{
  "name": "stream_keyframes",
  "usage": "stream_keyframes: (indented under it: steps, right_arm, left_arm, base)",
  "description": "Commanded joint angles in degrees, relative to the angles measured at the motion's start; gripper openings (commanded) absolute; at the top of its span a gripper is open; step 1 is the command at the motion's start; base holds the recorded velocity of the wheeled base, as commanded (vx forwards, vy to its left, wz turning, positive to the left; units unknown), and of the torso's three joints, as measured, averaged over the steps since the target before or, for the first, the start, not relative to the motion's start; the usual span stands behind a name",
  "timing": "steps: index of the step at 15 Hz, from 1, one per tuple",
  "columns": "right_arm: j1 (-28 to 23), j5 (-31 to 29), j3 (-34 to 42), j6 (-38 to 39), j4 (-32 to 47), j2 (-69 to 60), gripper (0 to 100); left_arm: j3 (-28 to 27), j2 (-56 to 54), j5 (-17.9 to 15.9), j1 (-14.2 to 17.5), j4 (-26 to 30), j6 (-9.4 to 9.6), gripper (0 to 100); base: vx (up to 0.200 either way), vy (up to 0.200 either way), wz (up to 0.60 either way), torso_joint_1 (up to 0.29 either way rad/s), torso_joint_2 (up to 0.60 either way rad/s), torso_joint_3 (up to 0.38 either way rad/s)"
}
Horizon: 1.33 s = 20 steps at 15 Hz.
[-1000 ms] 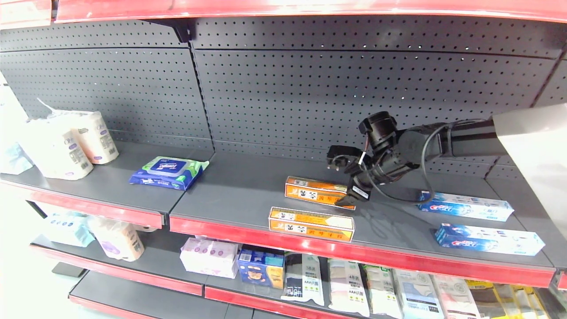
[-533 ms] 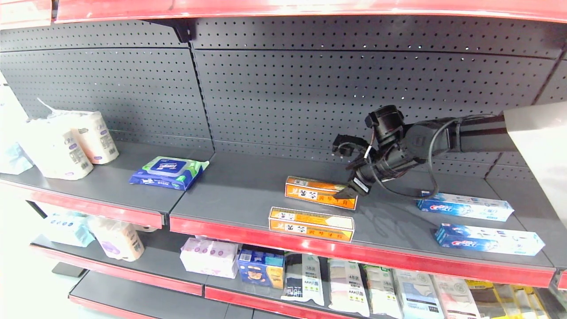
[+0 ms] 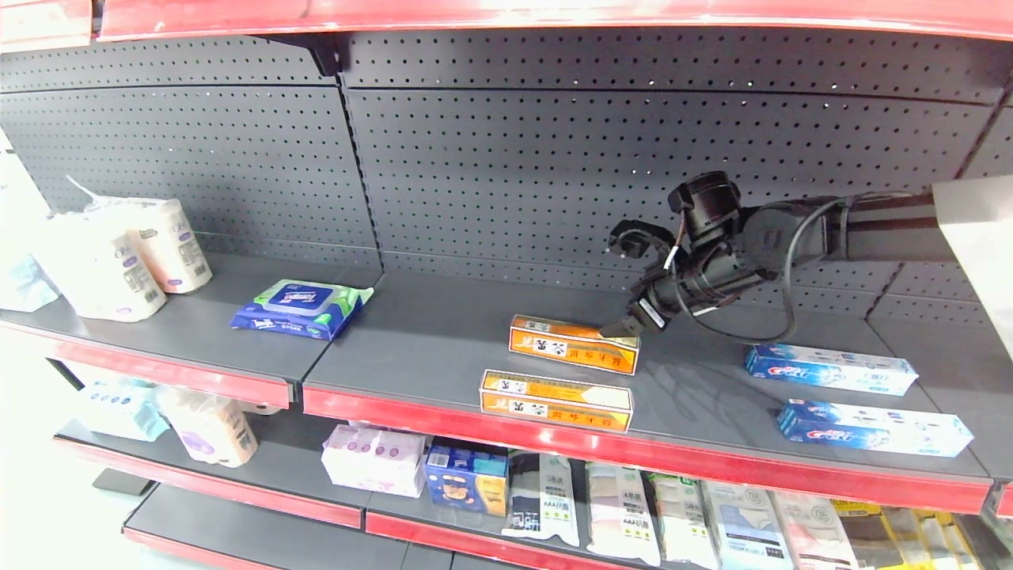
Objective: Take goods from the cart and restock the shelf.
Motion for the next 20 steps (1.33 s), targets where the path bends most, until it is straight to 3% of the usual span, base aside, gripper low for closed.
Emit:
stream_keyframes:
  steps: [1, 15, 20]
  right_arm:
    - [-0.5, -0.6, 0.3, -0.4, 0.0, -0.5, 100]
    - [-0.3, -2.1, 3.1, 0.3, -1.4, -0.9, 100]
    - [-0.7, -7.3, 3.6, 1.6, -4.3, -0.7, 100]
  left_arm:
    - [0.0, 0.1, 0.0, 0.0, 0.0, -0.02, 100]
    - [0.0, 0.1, 0.0, 0.0, 0.0, -0.02, 100]
    - [0.0, 0.1, 0.0, 0.0, 0.0, -0.02, 100]
  base:
    - [0.0, 0.0, 0.0, 0.0, 0.0, 0.0]
    - [0.0, 0.0, 0.0, 0.0, 0.0, 0.0]
    - [0.0, 0.0, 0.0, 0.0, 0.0, 0.0]
